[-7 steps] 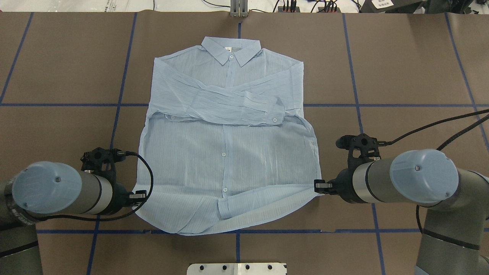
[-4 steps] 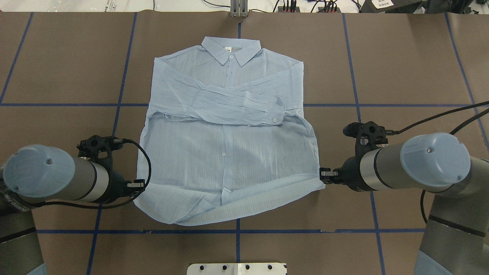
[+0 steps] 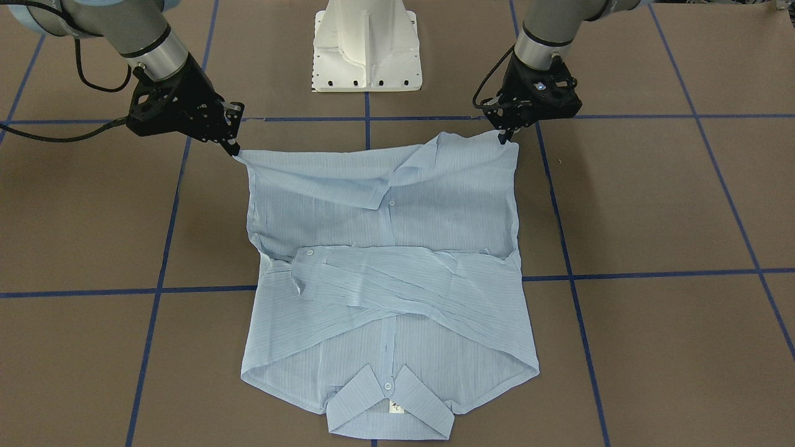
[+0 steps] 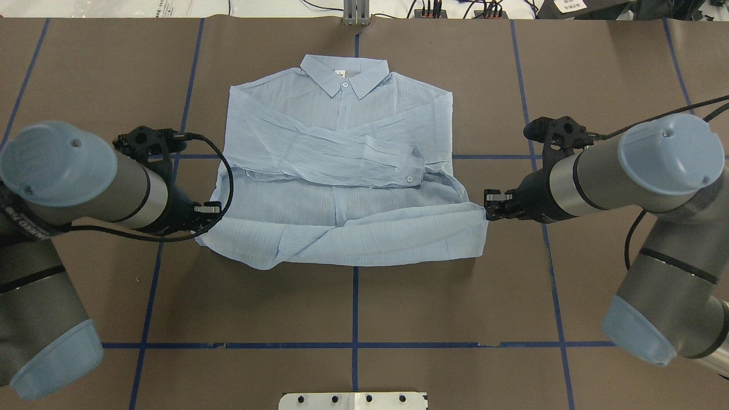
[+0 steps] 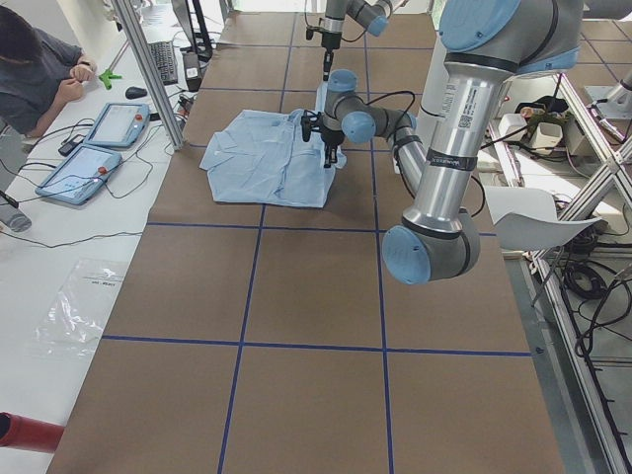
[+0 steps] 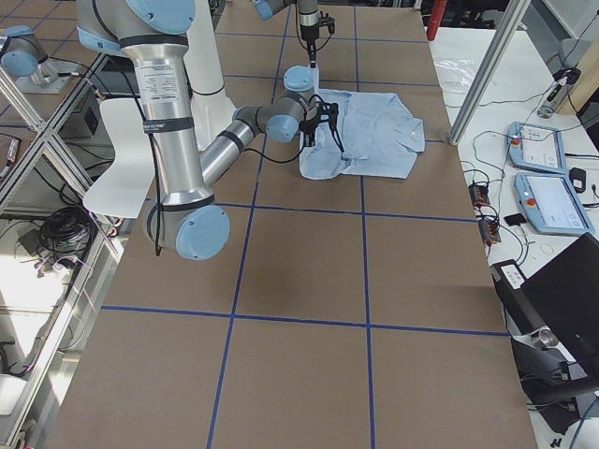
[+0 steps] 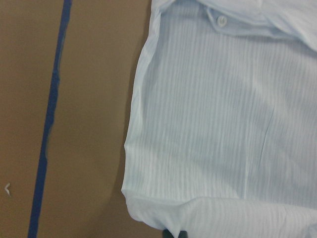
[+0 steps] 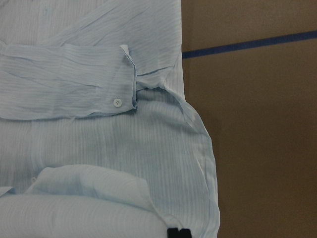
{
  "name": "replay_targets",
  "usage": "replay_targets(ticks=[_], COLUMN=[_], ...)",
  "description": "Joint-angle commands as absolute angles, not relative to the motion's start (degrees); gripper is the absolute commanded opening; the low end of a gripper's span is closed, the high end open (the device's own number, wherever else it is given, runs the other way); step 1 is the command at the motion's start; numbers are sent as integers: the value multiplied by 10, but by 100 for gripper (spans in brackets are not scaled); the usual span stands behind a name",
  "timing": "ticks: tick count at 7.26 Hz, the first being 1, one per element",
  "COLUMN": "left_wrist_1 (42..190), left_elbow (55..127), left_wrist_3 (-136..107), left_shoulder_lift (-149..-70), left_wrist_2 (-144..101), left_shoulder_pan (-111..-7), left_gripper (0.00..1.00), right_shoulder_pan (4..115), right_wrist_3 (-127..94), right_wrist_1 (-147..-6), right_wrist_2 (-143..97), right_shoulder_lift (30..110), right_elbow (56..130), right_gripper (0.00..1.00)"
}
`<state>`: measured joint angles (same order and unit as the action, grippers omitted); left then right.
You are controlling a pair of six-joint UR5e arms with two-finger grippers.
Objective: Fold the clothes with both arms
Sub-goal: 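Lift the hem with both grippers and fold it toward the collar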
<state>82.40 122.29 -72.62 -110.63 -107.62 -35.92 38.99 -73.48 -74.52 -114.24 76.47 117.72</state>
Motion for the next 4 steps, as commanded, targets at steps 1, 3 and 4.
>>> replay_targets(ticks=[1, 3, 4], left_wrist_1=[777, 790, 828], left_elbow=[1197, 1100, 1058], left_wrist_3=[-677, -646, -646], left_shoulder_lift=[-1154, -1213, -1229], left_wrist_2=[-1084, -1088, -1089], left_shoulder_pan=[-415, -456, -472], left_gripper=[0, 0, 0], right_shoulder_pan=[447, 505, 515], right_wrist_3=[-716, -679, -672], right_wrist_1=[-746, -746, -744], right_wrist_2=[-1165, -1201, -1201], right_shoulder_lift=[695, 619, 574], right_elbow=[1103, 1013, 953], right_gripper=[0, 0, 0])
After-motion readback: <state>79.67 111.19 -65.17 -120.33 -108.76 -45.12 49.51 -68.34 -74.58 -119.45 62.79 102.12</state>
